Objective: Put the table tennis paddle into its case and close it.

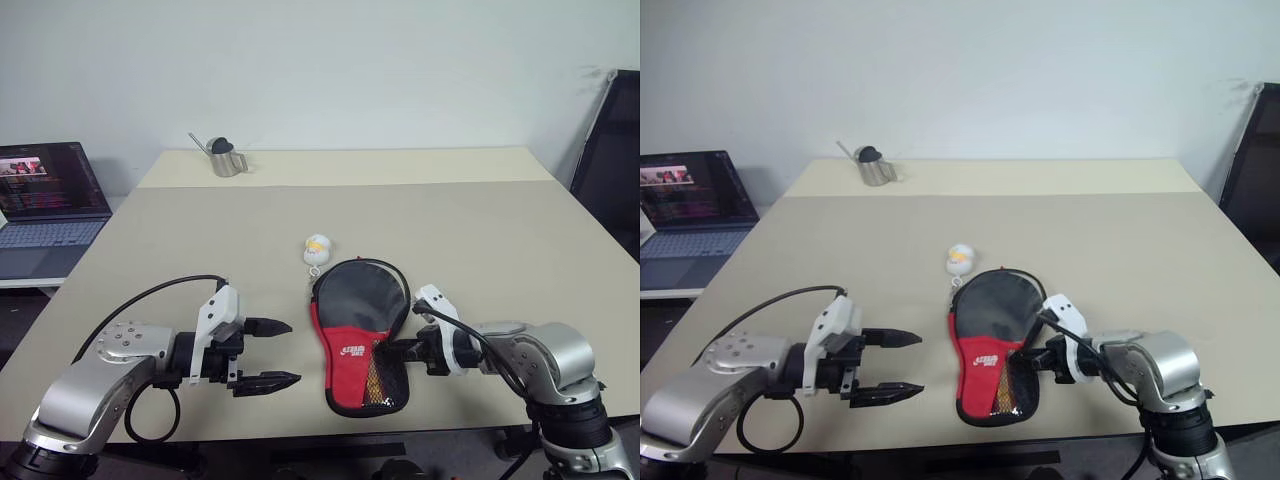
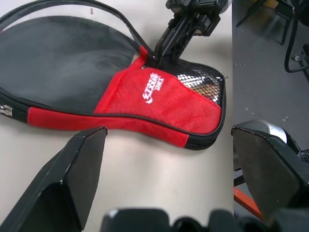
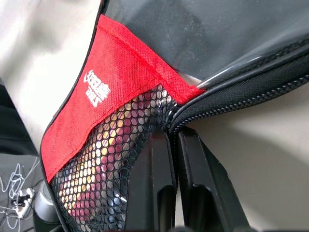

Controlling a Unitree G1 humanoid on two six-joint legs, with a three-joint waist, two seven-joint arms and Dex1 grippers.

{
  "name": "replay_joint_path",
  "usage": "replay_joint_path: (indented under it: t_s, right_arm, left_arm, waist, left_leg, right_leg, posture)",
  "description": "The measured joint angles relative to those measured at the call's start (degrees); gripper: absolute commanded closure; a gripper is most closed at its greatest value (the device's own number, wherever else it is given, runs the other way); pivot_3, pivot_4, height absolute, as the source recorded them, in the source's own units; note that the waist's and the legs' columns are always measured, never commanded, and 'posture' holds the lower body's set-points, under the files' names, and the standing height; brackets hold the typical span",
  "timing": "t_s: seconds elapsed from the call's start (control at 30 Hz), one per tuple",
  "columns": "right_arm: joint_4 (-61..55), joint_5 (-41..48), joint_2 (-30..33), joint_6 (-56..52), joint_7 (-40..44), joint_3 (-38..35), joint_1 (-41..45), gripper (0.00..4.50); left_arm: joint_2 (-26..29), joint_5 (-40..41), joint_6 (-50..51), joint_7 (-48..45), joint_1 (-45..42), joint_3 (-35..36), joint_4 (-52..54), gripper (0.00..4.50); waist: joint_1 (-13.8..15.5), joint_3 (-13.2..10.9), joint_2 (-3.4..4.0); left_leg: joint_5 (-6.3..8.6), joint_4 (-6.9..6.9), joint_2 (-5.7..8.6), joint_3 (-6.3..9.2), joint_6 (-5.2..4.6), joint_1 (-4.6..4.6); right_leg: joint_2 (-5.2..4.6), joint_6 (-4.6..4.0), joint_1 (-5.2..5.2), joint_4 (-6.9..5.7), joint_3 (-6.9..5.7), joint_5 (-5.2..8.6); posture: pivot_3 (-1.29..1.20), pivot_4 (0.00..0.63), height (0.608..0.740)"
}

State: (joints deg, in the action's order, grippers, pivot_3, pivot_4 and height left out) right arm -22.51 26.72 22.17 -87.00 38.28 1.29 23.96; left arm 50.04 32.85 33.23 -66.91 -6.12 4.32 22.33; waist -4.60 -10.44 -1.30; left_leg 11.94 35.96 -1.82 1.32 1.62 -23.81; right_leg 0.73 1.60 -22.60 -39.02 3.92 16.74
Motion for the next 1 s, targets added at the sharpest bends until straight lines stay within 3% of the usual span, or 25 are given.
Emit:
replay_joint_path:
  t_s: [0.73,0.83,1.0]
  right_arm:
    - [-4.1,5.36,-0.93,-4.7,-5.99,-2.81,-2.92,4.47]
    - [-4.26,5.67,-0.52,-4.58,-6.34,-2.86,-3.25,3.81]
    - [-6.76,7.49,0.56,-4.91,-7.14,-5.23,-5.49,2.21]
  left_arm:
    - [0.23,-1.53,-3.71,-1.38,0.51,-0.09,-2.31,0.0]
    - [0.23,-1.63,-3.9,-1.42,0.51,-0.11,-2.42,0.0]
    - [0.23,-1.95,-4.7,-1.39,0.66,-0.15,-2.46,0.0]
  waist:
    - [0.03,0.0,0.0]
    - [0.05,0.0,-0.01]
    - [0.28,0.01,-0.01]
  left_leg:
    - [0.0,0.0,0.01,-0.02,0.0,-0.02]
    - [0.0,0.0,0.01,-0.02,0.0,-0.02]
    - [0.0,0.0,0.01,-0.01,0.0,-0.03]
  right_leg:
    - [-0.01,0.0,-0.02,0.01,0.01,0.03]
    - [-0.02,0.0,-0.02,0.01,0.0,0.03]
    - [-0.02,0.0,-0.02,0.02,0.0,0.04]
  posture:
    - [0.0,0.15,0.74]
    - [0.0,0.15,0.74]
    - [0.0,0.15,0.74]
